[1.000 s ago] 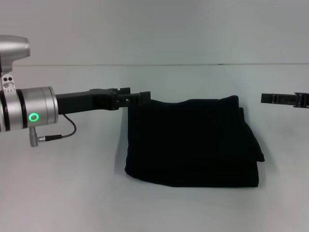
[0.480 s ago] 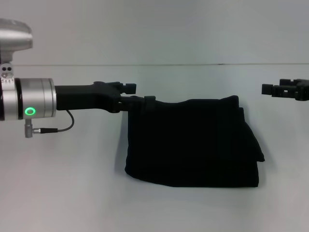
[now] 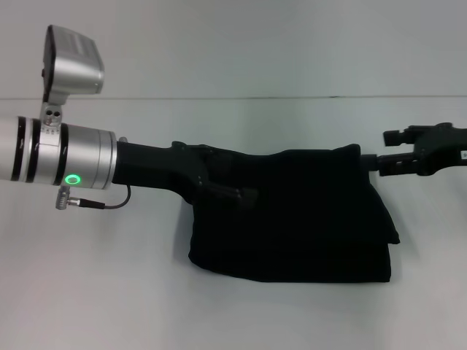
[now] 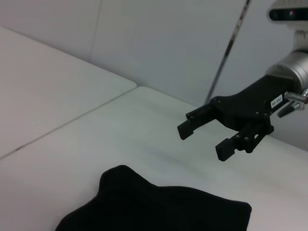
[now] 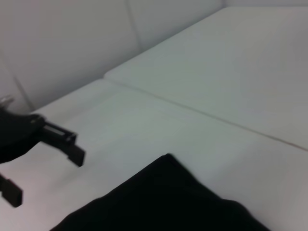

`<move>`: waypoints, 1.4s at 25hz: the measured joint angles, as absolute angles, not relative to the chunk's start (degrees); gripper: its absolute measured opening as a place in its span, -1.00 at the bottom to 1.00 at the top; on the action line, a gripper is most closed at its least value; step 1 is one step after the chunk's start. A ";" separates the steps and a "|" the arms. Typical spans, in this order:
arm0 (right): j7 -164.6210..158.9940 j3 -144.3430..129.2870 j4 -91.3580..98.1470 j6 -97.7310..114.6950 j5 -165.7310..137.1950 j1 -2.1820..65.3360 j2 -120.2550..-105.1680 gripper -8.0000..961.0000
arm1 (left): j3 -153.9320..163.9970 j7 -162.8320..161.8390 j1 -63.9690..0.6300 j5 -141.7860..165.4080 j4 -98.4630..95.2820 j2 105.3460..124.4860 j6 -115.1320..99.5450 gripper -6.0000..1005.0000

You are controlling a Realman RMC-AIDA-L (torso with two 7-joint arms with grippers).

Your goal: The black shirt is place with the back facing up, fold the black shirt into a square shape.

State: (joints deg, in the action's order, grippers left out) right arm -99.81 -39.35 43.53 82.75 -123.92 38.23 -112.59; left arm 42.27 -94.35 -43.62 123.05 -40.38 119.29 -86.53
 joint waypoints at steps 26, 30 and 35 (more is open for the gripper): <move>-99.00 -44.30 46.09 82.79 -124.10 39.47 -113.40 0.88 | 45.97 -94.29 -44.30 130.52 -44.91 119.24 -85.80 0.89; -99.02 -44.30 45.69 82.78 -124.11 39.65 -113.40 0.88 | 45.93 -94.30 -44.30 130.54 -44.92 119.16 -85.78 0.89; -99.04 -44.65 45.62 82.78 -124.20 39.83 -113.48 0.88 | 45.88 -94.31 -44.22 130.58 -44.92 119.09 -85.78 0.89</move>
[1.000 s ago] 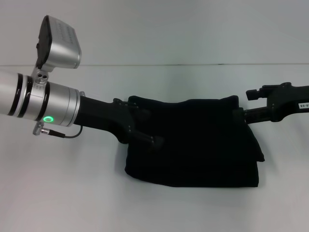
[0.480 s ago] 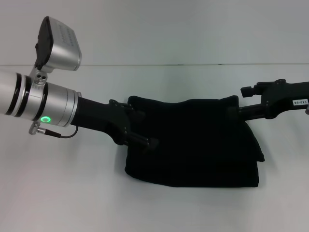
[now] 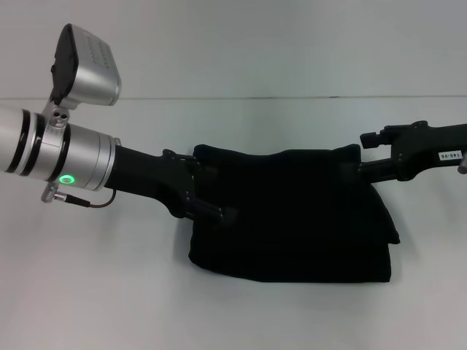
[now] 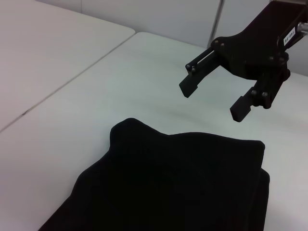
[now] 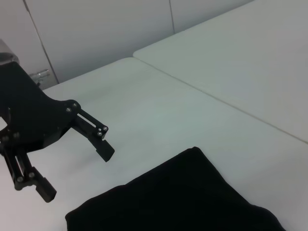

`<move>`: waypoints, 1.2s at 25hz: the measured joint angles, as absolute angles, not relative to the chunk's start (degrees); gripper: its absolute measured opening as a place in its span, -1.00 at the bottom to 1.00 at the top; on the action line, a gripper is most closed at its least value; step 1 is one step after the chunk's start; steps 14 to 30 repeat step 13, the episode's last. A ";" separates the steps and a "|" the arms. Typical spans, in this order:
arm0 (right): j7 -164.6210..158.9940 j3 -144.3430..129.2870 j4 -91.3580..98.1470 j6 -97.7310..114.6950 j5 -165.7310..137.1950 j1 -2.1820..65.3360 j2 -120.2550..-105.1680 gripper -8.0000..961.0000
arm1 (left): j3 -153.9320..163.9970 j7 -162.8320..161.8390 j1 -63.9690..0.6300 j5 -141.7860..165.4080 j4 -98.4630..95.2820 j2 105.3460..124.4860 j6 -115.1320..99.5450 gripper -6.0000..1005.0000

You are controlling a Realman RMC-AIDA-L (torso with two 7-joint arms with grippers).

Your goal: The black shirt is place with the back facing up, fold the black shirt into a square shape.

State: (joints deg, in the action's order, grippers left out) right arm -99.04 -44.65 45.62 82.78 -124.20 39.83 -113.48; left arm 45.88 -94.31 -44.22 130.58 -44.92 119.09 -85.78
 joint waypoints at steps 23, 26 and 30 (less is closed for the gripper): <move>-99.05 -44.83 45.48 82.32 -124.28 39.81 -113.55 0.88 | 45.79 -94.40 -44.03 130.62 -45.00 119.09 -85.78 0.89; -99.05 -44.83 45.48 82.32 -124.28 39.81 -113.55 0.88 | 45.79 -94.40 -44.03 130.62 -45.00 119.09 -85.78 0.89; -99.05 -44.83 45.48 82.32 -124.28 39.81 -113.55 0.88 | 45.79 -94.40 -44.03 130.62 -45.00 119.09 -85.78 0.89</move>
